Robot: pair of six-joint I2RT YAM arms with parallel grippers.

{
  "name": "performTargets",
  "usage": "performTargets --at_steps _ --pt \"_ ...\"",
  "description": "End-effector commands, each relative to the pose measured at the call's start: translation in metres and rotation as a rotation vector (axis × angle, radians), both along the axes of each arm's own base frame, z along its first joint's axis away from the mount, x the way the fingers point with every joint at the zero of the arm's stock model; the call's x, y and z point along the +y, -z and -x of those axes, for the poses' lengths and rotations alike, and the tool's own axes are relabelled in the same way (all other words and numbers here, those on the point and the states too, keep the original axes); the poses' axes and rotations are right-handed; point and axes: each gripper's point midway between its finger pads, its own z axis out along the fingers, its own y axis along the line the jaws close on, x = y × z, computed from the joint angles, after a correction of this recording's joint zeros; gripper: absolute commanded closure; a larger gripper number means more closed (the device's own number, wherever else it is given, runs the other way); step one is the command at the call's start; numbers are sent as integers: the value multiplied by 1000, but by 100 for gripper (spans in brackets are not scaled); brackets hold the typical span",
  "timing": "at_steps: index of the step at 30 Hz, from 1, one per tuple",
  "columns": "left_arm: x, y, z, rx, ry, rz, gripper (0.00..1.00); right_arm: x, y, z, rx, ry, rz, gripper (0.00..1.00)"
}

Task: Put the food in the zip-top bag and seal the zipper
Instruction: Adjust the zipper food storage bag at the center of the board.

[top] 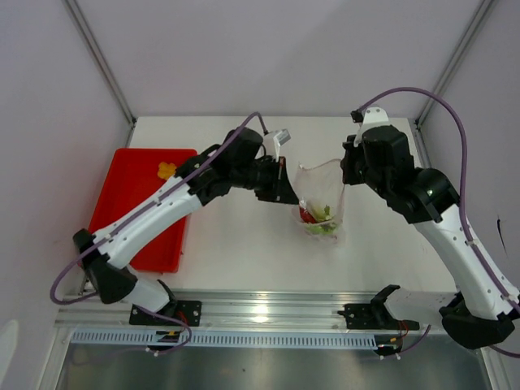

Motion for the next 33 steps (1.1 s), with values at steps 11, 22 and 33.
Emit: performTargets --at_steps 11,22,33 --pt "-54 39 -43 28 27 1 99 -32 -28 5 -109 76 19 100" --pt "-13 111 -38 108 -30 -138 99 35 90 15 121 -109 -77 100" --pt "-1 114 -32 89 -35 -158 97 57 75 21 119 -192 -123 100"
